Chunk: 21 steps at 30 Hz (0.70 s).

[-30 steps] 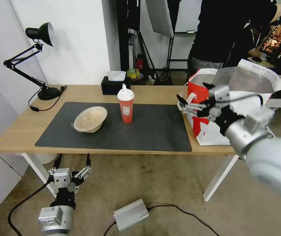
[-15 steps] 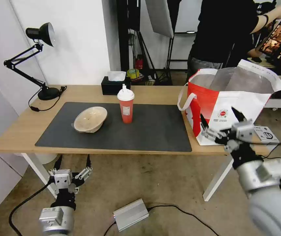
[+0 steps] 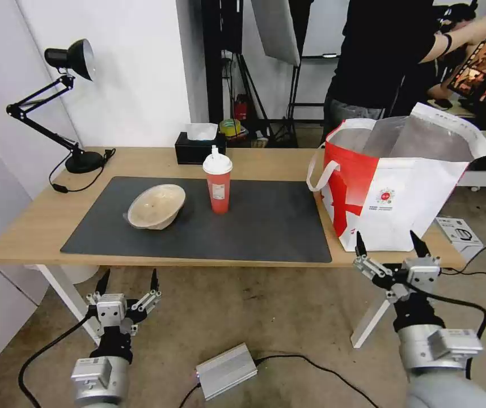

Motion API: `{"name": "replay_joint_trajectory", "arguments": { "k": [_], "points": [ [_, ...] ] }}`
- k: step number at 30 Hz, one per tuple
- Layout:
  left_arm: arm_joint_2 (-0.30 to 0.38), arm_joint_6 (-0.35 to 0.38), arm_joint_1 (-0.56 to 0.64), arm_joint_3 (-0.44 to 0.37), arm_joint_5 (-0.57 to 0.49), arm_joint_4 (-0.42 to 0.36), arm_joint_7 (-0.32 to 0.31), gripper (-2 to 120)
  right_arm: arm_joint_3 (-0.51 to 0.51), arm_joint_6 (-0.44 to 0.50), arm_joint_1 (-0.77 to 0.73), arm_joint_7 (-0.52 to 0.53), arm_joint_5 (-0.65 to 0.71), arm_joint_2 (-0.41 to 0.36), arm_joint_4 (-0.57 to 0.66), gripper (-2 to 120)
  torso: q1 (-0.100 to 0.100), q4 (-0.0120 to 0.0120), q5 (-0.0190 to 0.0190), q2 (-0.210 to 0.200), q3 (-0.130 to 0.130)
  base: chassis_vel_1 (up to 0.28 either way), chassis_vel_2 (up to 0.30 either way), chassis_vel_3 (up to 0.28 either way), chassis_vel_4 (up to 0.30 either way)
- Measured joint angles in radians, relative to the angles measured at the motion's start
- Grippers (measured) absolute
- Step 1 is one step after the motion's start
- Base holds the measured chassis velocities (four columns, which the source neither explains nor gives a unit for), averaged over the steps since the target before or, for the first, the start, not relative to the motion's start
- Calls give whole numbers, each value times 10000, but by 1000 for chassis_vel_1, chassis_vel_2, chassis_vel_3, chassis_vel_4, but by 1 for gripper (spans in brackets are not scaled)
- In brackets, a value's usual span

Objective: Pick up the trash from the table and place it into the takeout bag.

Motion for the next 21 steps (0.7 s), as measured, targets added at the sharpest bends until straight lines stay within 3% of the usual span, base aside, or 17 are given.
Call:
{"name": "replay_joint_trajectory", "arguments": {
  "k": [21],
  "points": [
    [57,-18,-51,-50,-45,143,-12,100,-1329,446,-252,333,-498,193,-1025,100,0,0,1,0,0,0,0,0,0]
  ]
}}
